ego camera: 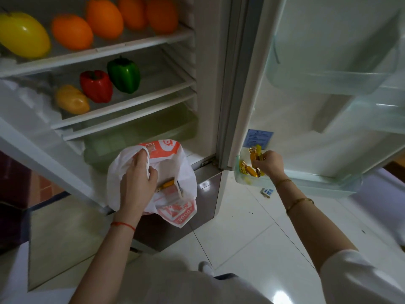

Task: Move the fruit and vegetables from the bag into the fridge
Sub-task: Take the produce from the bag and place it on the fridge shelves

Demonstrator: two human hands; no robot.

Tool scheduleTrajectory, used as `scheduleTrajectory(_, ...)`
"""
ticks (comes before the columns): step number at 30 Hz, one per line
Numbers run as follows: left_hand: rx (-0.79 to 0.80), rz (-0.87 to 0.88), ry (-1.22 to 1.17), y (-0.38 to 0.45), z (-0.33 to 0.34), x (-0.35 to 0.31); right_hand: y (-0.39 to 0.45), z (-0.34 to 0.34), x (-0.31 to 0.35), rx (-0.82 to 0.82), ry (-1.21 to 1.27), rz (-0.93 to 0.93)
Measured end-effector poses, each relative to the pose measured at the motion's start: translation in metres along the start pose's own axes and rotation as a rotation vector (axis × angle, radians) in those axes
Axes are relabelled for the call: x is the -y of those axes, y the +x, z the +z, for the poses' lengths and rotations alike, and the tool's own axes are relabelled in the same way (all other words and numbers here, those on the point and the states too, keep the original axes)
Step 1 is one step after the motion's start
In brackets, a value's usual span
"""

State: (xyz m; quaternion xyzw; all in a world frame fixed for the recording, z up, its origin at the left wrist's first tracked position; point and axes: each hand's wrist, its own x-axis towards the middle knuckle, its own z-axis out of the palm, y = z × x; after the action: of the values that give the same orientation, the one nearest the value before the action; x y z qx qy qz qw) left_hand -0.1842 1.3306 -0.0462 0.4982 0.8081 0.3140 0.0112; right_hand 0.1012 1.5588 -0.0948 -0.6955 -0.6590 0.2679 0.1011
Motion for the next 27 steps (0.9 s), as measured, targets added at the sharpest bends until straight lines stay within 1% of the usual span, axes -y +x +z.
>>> scheduleTrajectory(5, -0.014, -0.004, -0.013, 0.000, 0.001, -0.003, 0.015, 0.019, -0.001, 0.083, -0.131, 0.003)
scheduleTrajectory(9, -0.026, -0.028, -0.018, 0.000, 0.001, -0.003, 0.018, 0.034, -0.003, 0.161, -0.164, -0.001)
scheduleTrajectory(14, -0.042, -0.049, -0.022, 0.001, -0.001, -0.003, 0.020, 0.042, -0.004, 0.167, -0.191, -0.017)
scheduleTrajectory(18, -0.051, -0.072, -0.023, 0.002, -0.003, 0.000, 0.020, 0.040, -0.004, 0.117, -0.155, -0.064)
scheduleTrajectory(23, -0.058, -0.071, -0.019, 0.004, -0.005, 0.005, 0.007, 0.027, 0.014, -0.051, -0.156, -0.145)
scheduleTrajectory(25, -0.059, -0.080, -0.019, 0.004, -0.007, 0.007, -0.007, 0.022, 0.034, -0.121, -0.135, -0.219)
scheduleTrajectory(27, -0.067, -0.088, -0.015, 0.003, -0.009, 0.010, -0.029, 0.017, 0.061, -0.222, -0.115, -0.343)
